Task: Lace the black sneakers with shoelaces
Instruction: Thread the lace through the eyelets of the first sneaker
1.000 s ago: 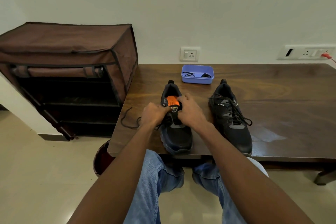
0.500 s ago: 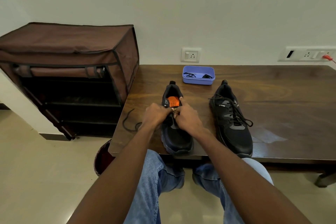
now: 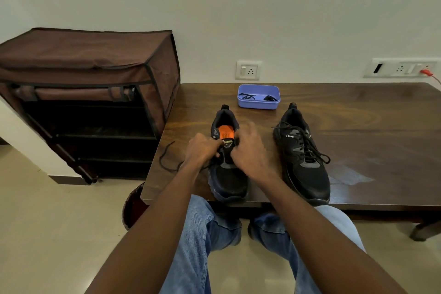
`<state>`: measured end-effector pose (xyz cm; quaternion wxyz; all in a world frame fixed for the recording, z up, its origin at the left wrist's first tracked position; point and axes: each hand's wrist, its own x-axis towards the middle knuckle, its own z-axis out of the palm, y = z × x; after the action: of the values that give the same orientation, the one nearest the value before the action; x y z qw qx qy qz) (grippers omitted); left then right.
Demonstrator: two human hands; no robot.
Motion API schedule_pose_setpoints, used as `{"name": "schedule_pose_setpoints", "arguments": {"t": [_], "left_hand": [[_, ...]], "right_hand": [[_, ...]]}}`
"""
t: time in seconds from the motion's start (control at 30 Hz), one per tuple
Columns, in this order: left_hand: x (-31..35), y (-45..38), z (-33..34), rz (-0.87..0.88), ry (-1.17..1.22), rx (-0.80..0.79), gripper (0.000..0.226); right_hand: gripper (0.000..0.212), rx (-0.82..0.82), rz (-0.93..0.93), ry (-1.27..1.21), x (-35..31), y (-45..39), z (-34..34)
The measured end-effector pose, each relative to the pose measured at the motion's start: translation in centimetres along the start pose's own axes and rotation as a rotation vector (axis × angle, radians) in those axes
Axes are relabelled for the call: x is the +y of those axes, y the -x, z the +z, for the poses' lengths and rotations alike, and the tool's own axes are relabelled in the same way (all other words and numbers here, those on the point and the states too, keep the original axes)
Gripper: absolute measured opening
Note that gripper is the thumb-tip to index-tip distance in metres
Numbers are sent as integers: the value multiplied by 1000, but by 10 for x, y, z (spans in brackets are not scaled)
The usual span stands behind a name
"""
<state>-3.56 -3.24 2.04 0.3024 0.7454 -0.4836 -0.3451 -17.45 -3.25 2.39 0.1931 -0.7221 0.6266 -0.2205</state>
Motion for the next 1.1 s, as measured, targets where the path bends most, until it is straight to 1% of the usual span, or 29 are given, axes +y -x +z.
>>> {"name": "schedule_pose_setpoints", "arguments": {"t": [0.03, 0.1, 0.13, 0.2, 0.27, 0.33, 0.43, 0.47, 0.5, 0.57, 0.6, 0.63, 0.67, 0.73, 0.8, 0.87, 0.9, 1.0, 1.1], "left_hand": [[0, 1, 0, -1, 1, -3, 31], [1, 3, -1, -2, 4, -3, 29], [1, 2, -1, -1, 4, -4, 29], [2, 3, 0, 1, 0, -15, 29], [3, 4, 0, 3, -6, -21, 30], [3, 4, 0, 2, -10, -6, 33], [4, 3, -1, -4, -26, 15, 35], [4, 3, -1, -7, -19, 12, 35], [4, 3, -2, -7, -11, 4, 34], [4, 4, -2, 2, -10, -12, 34], [3, 4, -2, 8, -12, -10, 34], [3, 4, -1, 14, -11, -6, 35], [3, 5, -1, 15, -8, -4, 35], [2, 4, 0, 17, -7, -1, 35], [1, 2, 1, 22, -1, 8, 35], [0, 3, 2, 33, 8, 16, 35], [-1, 3, 3, 39, 12, 17, 34], [-4, 1, 3, 52, 21, 12, 34], [-7, -1, 2, 61, 36, -2, 33]], "right_hand": [[37, -78, -66, 50, 1, -1, 5], [34, -232, -97, 128, 5, 1, 17], [32, -261, -109, 163, 6, 2, 20], [27, -234, -130, 186, 7, 2, 19], [21, -198, -97, 125, 7, -1, 16], [20, -161, 98, -42, 10, -9, 8], [20, -5, 481, -507, 20, -18, -14], [19, 67, 557, -569, 26, -19, -24], [18, 130, 583, -518, 30, -19, -32], [14, 181, 539, -231, 37, -13, -39], [12, 197, 468, -89, 38, -9, -37], [19, 207, 361, -8, 38, -8, -33], [26, 185, 234, 16, 36, -6, -26], [30, 46, 29, -51, 31, -2, -7], [35, -102, -80, -13, 24, 4, 10], [40, -184, -116, 113, 17, 9, 20], [39, -193, -120, 145, 16, 9, 23], [31, -175, -125, 154, 14, 7, 26], [24, -173, -101, 85, 12, 6, 22]]}}
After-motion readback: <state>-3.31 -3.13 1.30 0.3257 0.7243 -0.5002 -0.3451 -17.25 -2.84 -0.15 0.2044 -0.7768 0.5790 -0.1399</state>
